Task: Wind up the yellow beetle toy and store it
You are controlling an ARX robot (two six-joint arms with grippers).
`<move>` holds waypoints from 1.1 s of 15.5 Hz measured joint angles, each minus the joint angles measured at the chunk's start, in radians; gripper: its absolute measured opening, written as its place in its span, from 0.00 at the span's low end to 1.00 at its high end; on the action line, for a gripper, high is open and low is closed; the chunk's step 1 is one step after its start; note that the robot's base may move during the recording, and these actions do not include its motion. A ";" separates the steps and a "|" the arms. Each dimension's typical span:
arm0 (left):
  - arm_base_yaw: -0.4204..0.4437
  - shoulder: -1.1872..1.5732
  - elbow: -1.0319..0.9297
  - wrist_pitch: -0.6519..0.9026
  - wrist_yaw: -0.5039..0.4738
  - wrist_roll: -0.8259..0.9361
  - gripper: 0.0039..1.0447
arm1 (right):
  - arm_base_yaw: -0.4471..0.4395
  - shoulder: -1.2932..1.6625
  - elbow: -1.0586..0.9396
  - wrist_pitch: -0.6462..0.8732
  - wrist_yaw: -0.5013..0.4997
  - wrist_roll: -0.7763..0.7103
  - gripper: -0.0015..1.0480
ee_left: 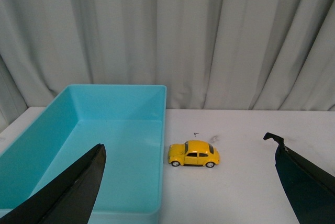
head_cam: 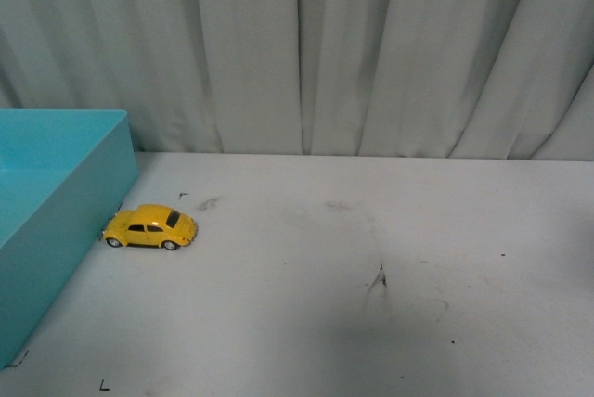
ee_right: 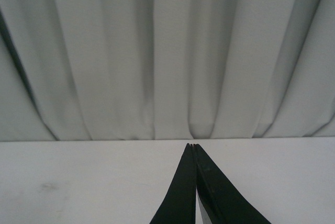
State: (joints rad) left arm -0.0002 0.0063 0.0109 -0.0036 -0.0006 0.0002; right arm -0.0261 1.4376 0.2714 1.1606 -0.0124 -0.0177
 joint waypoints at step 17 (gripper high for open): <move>0.000 0.000 0.000 0.000 0.000 0.000 0.94 | 0.026 -0.912 -0.261 -0.643 0.010 0.003 0.02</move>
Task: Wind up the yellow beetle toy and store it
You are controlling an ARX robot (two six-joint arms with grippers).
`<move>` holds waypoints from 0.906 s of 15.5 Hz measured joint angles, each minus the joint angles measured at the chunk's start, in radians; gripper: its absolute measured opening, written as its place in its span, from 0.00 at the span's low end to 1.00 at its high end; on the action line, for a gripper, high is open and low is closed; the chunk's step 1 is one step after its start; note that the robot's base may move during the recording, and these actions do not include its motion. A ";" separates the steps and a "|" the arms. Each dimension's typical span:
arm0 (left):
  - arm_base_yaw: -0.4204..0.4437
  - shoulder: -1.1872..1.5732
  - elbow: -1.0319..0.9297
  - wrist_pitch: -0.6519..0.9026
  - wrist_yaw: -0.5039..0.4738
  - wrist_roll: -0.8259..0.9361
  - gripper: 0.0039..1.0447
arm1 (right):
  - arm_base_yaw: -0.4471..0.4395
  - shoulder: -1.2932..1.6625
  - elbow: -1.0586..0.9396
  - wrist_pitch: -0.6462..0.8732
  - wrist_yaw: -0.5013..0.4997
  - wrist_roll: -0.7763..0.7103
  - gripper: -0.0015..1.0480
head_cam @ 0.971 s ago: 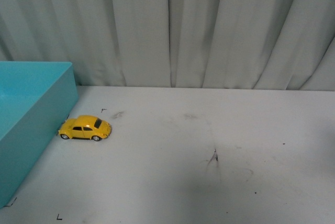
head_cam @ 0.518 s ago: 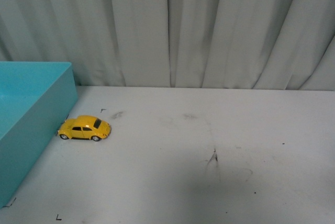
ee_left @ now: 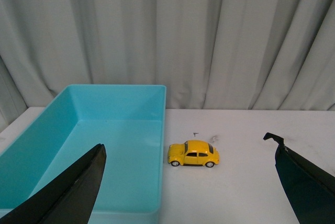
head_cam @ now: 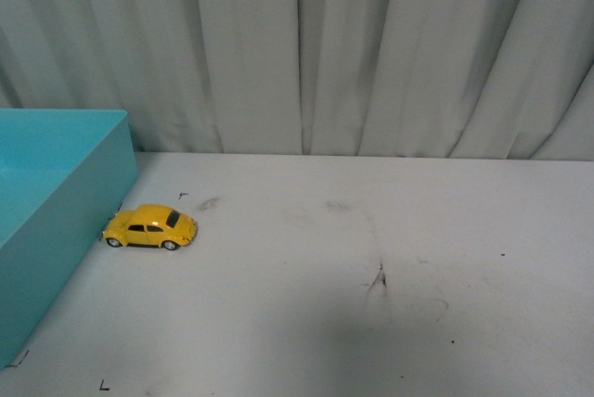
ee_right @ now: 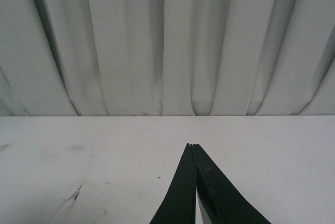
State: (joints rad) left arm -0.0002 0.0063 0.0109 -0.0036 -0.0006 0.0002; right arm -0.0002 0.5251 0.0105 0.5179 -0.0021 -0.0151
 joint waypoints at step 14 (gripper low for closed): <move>0.000 0.000 0.000 0.000 0.000 0.000 0.94 | 0.000 -0.353 0.000 -0.345 0.000 0.000 0.02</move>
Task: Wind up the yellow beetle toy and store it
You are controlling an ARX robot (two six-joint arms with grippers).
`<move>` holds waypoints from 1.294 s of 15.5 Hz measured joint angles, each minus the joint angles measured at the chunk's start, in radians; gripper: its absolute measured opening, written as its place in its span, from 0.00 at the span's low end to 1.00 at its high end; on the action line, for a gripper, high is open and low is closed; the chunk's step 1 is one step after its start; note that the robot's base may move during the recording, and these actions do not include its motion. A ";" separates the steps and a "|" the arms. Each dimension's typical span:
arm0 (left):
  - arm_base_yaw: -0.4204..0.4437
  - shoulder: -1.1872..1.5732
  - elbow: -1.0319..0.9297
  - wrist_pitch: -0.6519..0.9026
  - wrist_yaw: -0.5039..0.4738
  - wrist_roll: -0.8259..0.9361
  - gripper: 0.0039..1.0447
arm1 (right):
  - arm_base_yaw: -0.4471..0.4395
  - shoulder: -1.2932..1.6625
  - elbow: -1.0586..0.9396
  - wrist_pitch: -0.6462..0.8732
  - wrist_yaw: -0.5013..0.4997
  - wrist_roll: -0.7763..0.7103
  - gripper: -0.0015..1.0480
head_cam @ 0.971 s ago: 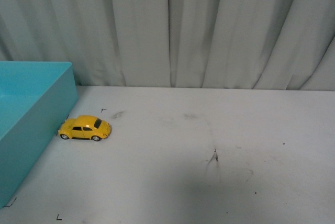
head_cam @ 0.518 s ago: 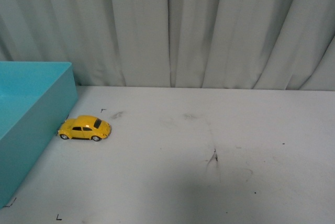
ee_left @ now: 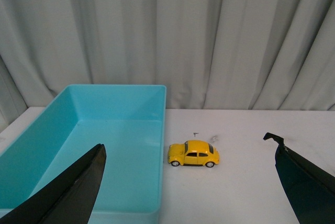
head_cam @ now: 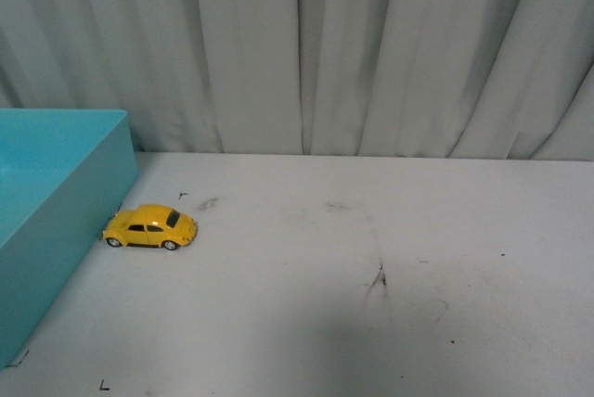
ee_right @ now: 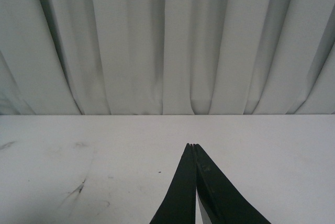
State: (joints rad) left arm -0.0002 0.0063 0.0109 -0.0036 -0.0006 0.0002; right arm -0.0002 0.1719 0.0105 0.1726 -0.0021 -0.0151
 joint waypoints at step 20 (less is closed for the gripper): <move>0.058 0.876 0.393 0.243 -0.154 -0.409 0.94 | 0.000 -0.168 0.000 -0.177 0.003 0.001 0.94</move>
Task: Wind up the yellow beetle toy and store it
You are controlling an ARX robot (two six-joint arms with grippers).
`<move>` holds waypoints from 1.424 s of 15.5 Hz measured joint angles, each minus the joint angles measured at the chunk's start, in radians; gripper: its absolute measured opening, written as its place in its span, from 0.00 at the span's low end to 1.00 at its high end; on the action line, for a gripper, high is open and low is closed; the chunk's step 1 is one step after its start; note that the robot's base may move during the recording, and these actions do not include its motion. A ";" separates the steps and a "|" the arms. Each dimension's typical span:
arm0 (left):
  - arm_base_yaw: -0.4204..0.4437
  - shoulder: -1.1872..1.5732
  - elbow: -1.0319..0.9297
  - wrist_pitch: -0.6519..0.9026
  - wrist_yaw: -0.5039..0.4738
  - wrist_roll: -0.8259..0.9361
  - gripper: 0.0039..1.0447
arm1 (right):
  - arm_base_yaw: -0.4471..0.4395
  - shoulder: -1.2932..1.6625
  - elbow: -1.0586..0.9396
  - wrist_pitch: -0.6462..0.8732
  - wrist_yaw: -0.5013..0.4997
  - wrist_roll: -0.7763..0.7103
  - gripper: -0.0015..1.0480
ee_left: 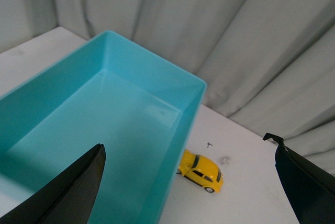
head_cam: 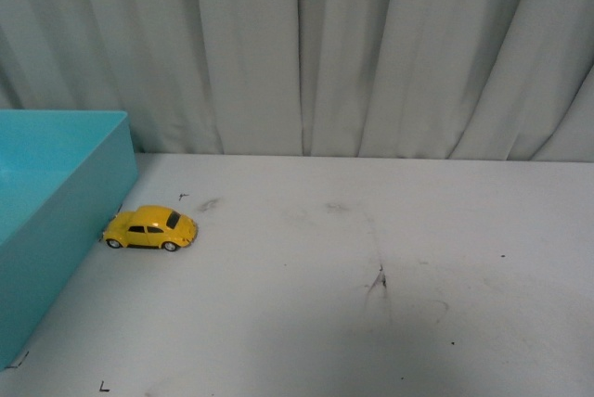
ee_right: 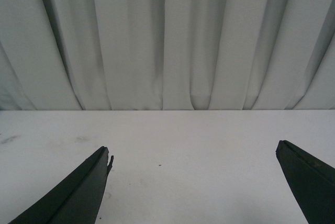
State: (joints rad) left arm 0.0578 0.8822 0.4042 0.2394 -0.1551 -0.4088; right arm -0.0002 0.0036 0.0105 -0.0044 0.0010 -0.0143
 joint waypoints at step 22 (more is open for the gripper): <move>-0.209 1.401 1.279 -0.822 0.297 1.579 0.94 | 0.000 0.000 0.000 0.000 0.000 0.000 0.94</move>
State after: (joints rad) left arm -0.1513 2.2833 1.6829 -0.5831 0.1421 1.1698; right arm -0.0002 0.0036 0.0105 -0.0040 0.0006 -0.0143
